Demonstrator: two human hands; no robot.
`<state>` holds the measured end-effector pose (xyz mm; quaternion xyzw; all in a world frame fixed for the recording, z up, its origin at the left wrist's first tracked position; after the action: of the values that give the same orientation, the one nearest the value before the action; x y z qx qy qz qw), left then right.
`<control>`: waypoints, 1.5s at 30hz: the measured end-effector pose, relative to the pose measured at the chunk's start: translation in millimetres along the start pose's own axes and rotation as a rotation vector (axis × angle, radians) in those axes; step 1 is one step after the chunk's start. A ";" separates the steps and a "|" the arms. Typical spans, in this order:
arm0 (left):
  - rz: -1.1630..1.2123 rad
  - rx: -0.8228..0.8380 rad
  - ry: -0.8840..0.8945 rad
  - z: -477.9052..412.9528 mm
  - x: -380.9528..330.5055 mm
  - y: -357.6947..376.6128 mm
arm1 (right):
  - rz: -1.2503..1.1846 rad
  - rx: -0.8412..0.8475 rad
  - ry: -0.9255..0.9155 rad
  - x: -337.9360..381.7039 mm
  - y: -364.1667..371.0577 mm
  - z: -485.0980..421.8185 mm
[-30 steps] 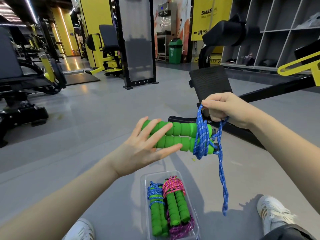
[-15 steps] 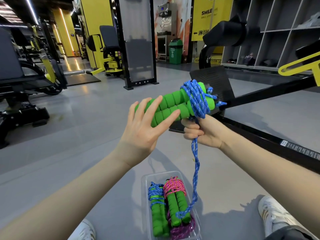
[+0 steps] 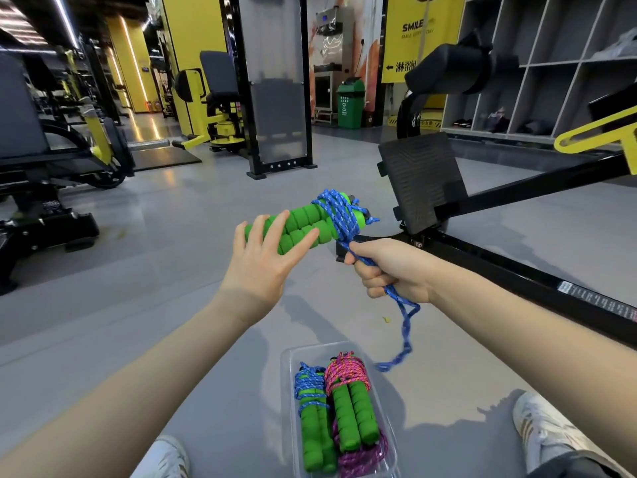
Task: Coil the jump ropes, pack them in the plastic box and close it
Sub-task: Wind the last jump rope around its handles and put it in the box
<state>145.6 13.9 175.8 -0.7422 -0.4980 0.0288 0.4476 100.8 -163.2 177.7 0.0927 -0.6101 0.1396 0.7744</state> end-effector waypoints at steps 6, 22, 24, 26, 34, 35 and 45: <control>-0.063 0.055 0.030 1.8 5.2 7.7 | 0.344 0.024 0.058 13.5 -5.9 15.4; -0.064 0.102 0.381 29.8 -15.7 13.9 | 1.047 -0.249 -0.304 74.2 -18.6 46.4; -0.033 0.069 0.478 32.8 -28.4 8.2 | 0.987 -0.245 -0.352 76.7 -26.3 49.3; -0.001 0.024 0.550 34.1 -39.2 0.1 | 0.893 -0.190 -0.360 72.2 -32.9 49.5; 0.092 -0.165 0.510 18.1 -44.6 -40.5 | 0.377 -0.085 -0.349 37.6 -66.1 46.1; 0.094 -0.187 0.499 15.4 -46.4 -44.9 | 0.324 -0.071 -0.338 31.6 -67.6 43.6; 0.187 -0.246 0.180 -5.5 -34.0 -48.1 | -0.410 -0.015 -0.296 -11.2 -44.0 10.1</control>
<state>96.9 -10.7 198.7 -0.8341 -0.3843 -0.0573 0.3915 103.6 -209.0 170.4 0.2281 -0.6864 -0.0401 0.6894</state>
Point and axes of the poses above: each hand's wrist, its own z-axis away from the middle knuckle, its own y-axis out of the palm, x = y × z, the point moved 4 cm from there along -z, towards the middle knuckle, and after that the axes turned 12 degrees about x, right-handed, at the moved point
